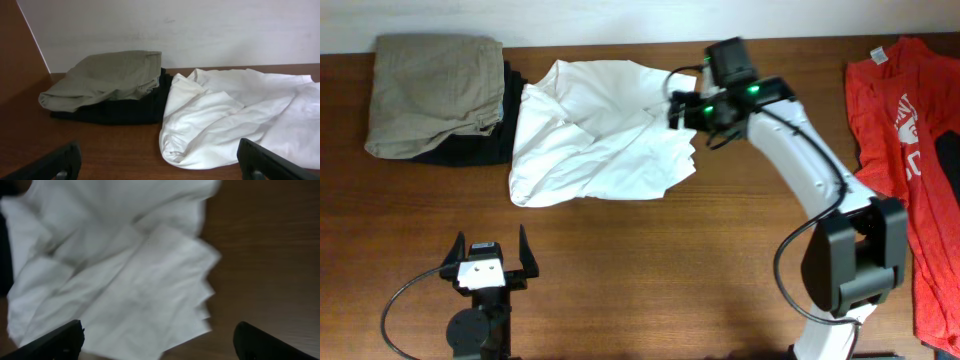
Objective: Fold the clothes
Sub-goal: 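Lift the white shirt with the right gripper and drop it mid-table, then grasp the white shirt's edge with the right gripper and drag it right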
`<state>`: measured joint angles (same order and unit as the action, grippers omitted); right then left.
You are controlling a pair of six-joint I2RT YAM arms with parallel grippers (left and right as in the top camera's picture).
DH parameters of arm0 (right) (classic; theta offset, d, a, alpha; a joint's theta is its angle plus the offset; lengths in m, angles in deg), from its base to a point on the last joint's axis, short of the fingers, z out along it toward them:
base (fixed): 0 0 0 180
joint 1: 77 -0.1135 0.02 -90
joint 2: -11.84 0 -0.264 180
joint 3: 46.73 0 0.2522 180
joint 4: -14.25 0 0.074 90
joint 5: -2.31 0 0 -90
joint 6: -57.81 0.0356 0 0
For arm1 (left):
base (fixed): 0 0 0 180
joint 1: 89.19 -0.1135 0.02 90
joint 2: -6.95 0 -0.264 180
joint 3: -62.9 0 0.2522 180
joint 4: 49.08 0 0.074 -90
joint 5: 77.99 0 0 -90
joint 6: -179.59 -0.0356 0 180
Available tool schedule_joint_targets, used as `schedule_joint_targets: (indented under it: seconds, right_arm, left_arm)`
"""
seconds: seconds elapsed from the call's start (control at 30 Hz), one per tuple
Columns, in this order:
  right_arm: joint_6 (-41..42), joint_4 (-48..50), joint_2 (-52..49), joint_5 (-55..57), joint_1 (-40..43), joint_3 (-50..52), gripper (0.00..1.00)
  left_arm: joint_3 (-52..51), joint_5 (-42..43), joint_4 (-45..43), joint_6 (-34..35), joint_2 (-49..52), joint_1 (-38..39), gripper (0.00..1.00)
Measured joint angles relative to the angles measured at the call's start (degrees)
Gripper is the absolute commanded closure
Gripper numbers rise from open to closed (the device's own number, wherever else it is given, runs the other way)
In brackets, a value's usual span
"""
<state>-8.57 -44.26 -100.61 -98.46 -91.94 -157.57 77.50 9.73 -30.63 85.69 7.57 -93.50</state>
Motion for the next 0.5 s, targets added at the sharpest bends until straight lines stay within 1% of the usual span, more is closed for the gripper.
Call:
schedule_joint_targets:
  seconds: [0.1,0.13,0.17,0.23,0.4,0.5]
  right_arm:
    - [-0.3,2.6,0.0,-0.7,1.3,0.0,0.01]
    - [-0.7,4.2,-0.1,-0.8,1.2,0.0,0.02]
    - [-1.3,5.9,-0.2,-1.1,0.9,0.0,0.05]
    - [-2.6,9.0,-1.2,-1.3,0.2,0.0,0.07]
    - [-4.8,16.5,-7.5,-1.2,-0.9,0.0,0.07]
    - [-5.5,20.2,-11.5,-1.3,-1.0,0.0,0.1]
  left_arm:
    - [0.0,0.0,0.0,0.0,0.0,0.0,0.01]
    - [0.0,0.0,0.0,0.0,0.0,0.0,0.01]
    - [0.0,0.0,0.0,0.0,0.0,0.0,0.01]
    - [0.0,0.0,0.0,0.0,0.0,0.0,0.01]
    - [0.0,0.0,0.0,0.0,0.0,0.0,0.01]
    - [0.0,0.0,0.0,0.0,0.0,0.0,0.01]
